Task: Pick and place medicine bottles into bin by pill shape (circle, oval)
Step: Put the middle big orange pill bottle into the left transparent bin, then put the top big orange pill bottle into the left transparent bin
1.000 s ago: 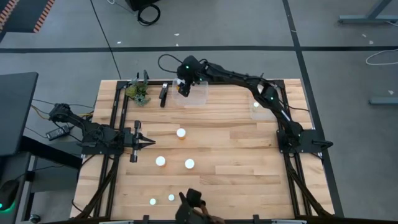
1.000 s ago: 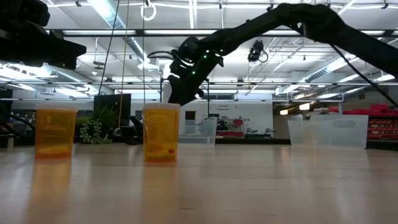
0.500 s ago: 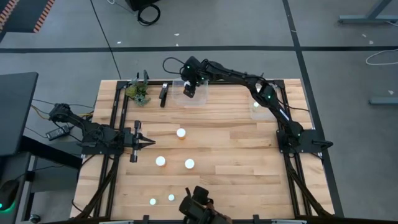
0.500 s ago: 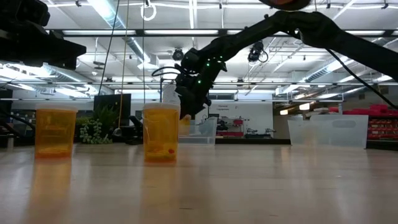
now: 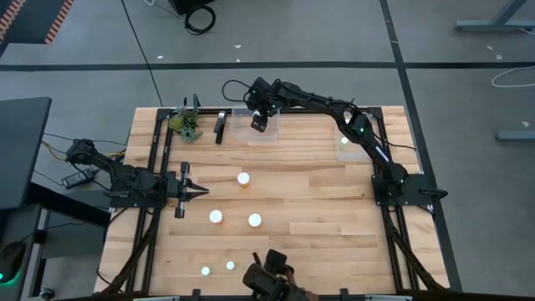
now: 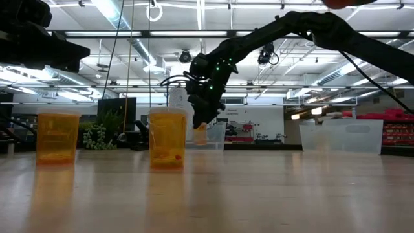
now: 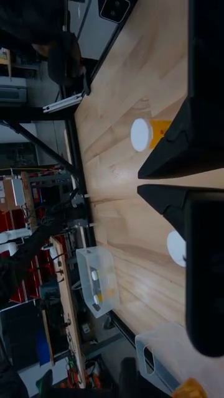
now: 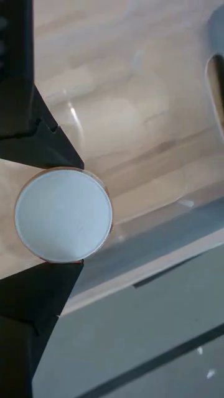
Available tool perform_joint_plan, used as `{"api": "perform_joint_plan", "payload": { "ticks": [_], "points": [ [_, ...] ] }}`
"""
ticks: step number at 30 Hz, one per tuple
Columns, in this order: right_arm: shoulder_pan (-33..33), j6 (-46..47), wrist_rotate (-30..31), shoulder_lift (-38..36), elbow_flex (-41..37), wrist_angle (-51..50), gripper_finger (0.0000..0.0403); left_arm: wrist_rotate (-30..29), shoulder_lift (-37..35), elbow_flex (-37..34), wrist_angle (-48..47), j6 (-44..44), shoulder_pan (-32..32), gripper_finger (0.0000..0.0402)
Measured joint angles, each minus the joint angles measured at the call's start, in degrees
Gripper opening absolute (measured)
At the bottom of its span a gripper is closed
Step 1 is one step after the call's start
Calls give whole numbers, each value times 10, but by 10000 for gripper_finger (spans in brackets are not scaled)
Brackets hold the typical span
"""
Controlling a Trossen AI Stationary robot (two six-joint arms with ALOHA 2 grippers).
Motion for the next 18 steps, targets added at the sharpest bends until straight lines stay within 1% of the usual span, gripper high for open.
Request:
{"api": "perform_joint_plan", "payload": {
  "ticks": [4,8,16,18],
  "points": [
    [0,1,24,0,0,-14,242,0,0,0,0,0,0,28],
    [0,3,32,0,0,-23,253,0,0,0,0,0,0,26],
    [2,8,38,0,0,-22,277,0,0,0,0,0,0,36],
    [5,10,48,0,0,-21,280,0,0,0,0,0,0,35]
  ]
}}
